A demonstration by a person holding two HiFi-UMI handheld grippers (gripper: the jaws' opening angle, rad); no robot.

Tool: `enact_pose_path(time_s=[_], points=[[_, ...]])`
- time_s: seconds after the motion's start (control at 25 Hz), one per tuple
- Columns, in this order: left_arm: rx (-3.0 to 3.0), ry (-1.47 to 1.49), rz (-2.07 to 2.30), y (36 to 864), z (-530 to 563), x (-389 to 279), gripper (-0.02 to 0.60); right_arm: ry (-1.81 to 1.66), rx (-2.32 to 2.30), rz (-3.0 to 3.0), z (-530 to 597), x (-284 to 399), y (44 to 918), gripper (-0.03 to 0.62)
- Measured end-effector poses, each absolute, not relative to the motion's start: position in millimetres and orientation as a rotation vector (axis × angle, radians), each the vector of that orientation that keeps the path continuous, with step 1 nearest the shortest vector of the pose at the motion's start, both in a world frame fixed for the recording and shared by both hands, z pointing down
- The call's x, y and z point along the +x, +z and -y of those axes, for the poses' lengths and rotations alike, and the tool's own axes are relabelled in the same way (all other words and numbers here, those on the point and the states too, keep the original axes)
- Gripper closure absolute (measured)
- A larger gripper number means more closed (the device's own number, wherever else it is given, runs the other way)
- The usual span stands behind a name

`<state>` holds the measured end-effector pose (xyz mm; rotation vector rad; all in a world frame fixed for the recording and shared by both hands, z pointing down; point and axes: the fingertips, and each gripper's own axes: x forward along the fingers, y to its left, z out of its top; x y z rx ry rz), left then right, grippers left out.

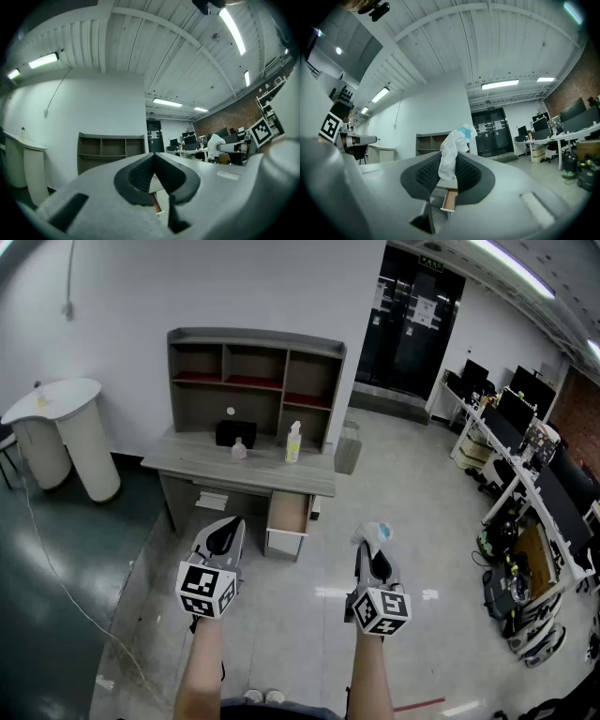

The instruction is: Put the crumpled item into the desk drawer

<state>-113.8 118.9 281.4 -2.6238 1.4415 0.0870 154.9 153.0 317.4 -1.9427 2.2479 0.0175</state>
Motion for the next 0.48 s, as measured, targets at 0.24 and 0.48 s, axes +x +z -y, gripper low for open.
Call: enact_pose_path(time_s=[0.24, 0.48], points=[[-2.631, 0.081, -1.444, 283.8, -118.1, -109.9, 0.580, 0.017, -1.942, -2.255, -152.0, 156.3, 318.1, 0.522], [-2.644, 0.073, -1.441, 291.7, -106.1, -116.8, 0.580, 0.003, -1.948, -2.241, -141.7, 151.9, 321.7, 0.522]])
